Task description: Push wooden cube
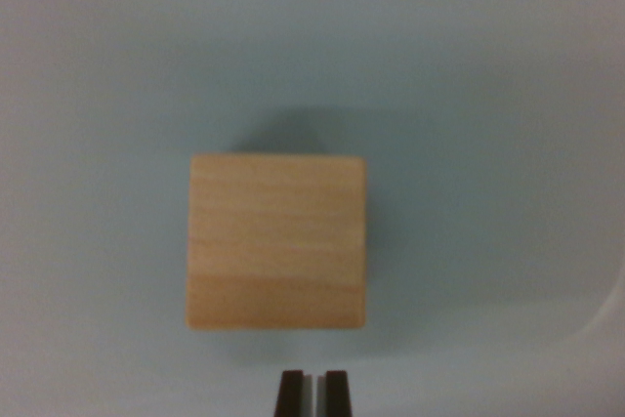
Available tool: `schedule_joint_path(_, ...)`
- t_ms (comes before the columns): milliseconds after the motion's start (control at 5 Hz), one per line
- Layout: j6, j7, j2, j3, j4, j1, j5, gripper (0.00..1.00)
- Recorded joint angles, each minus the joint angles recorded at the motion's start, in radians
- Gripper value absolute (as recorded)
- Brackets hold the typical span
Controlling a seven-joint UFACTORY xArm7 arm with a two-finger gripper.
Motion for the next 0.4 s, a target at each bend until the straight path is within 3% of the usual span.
schedule_joint_path(200, 0.0, 0.0, 0.0, 0.0, 0.0, 0.0, 0.0, 0.0)
schedule_joint_path(400, -0.028, -0.001, -0.004, -0.004, -0.029, -0.0054, -0.0057, 0.0)
